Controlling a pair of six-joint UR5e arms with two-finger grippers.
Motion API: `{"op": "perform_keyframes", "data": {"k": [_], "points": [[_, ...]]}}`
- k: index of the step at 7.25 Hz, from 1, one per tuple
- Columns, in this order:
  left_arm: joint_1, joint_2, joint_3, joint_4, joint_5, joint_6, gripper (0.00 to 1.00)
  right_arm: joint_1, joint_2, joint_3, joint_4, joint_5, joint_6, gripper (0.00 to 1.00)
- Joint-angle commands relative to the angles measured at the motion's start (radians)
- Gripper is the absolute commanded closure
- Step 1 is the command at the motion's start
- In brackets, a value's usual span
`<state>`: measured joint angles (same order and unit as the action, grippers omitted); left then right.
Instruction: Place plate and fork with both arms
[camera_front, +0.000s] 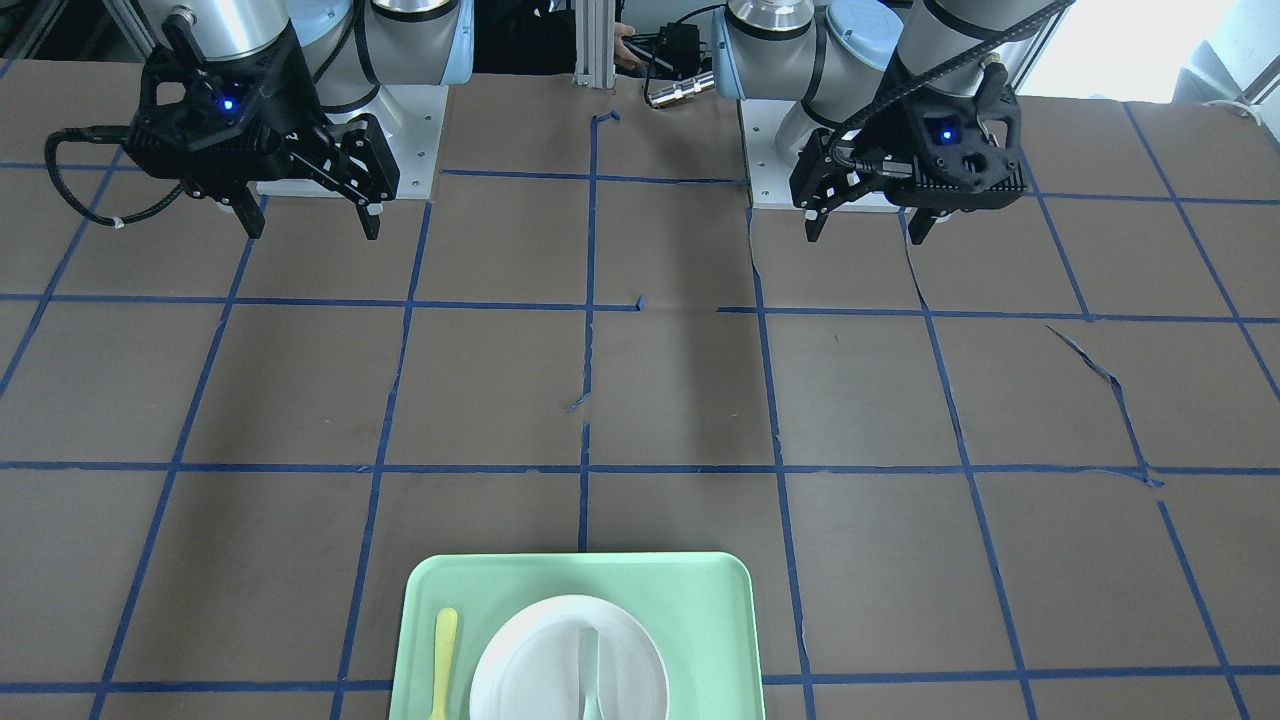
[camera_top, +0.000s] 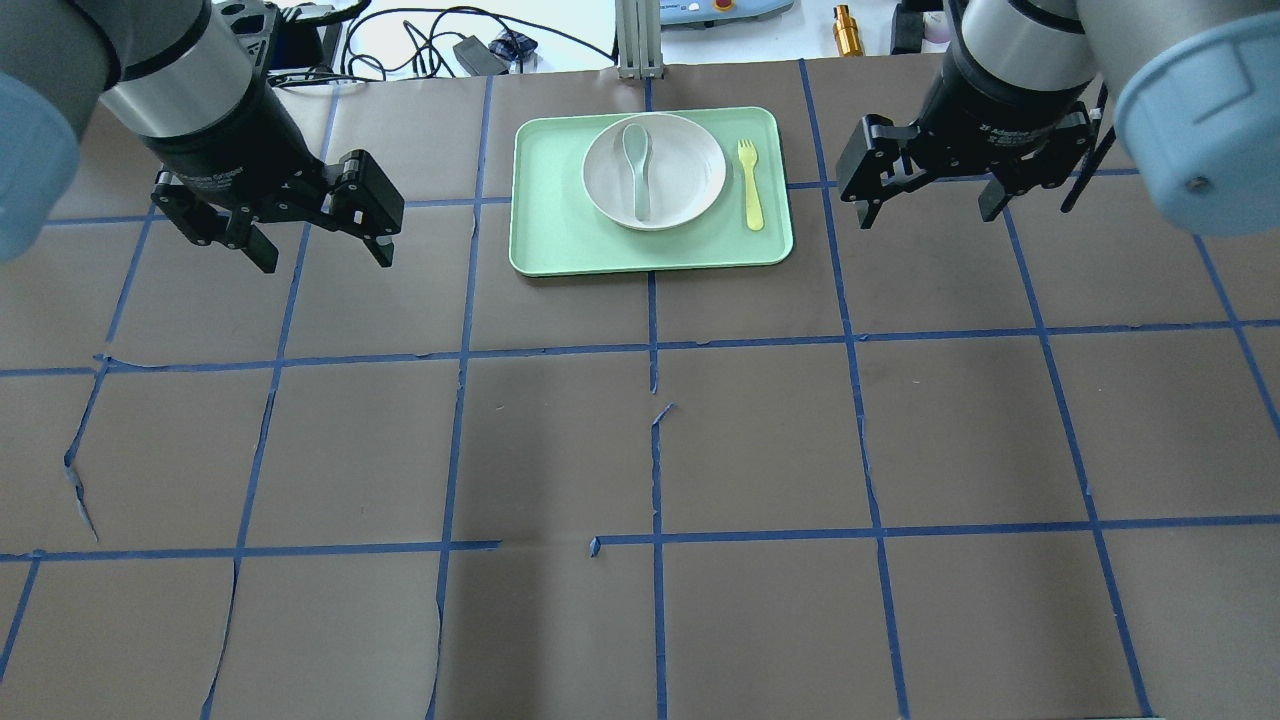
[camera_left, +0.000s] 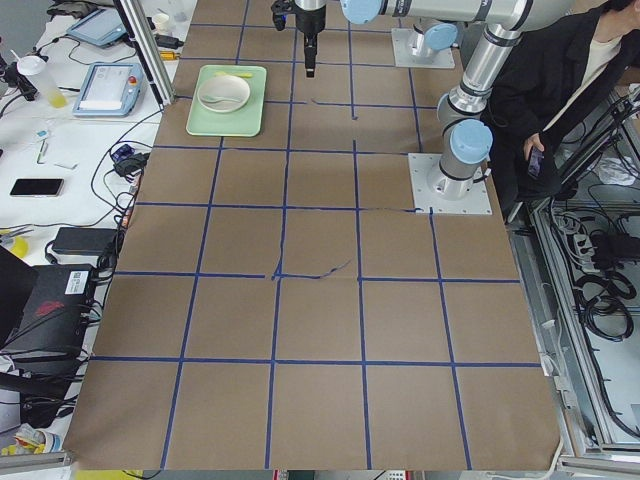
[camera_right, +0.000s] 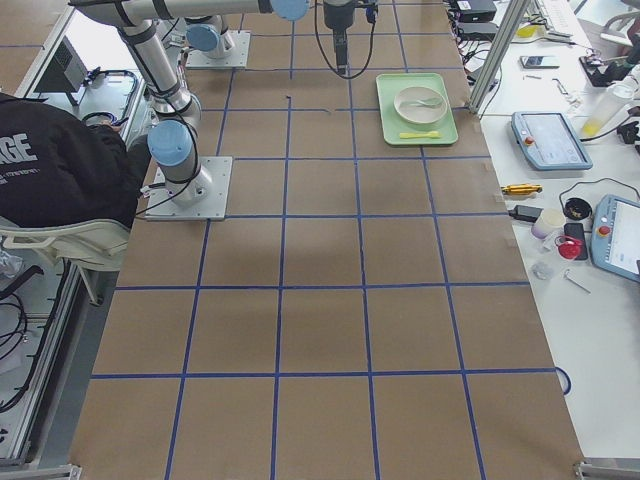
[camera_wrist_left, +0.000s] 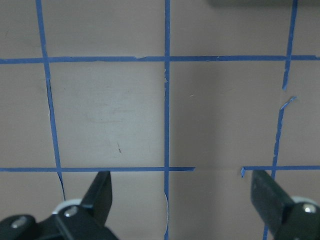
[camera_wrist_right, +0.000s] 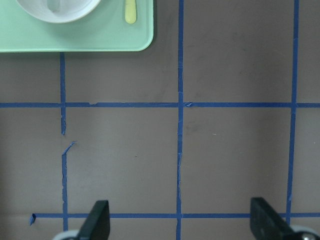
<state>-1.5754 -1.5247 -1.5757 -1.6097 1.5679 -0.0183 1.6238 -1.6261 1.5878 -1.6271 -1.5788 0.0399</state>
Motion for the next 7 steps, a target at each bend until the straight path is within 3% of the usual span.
{"op": "perform_keyframes", "data": {"k": [1, 7], "points": [[0.000, 0.000, 0.000, 0.001, 0.001, 0.000, 0.00, 0.001, 0.000, 0.004, -0.019, -0.001, 0.000, 0.00], [0.000, 0.000, 0.000, 0.001, 0.000, 0.000, 0.00, 0.002, 0.000, 0.004, -0.017, 0.010, 0.002, 0.00]]}}
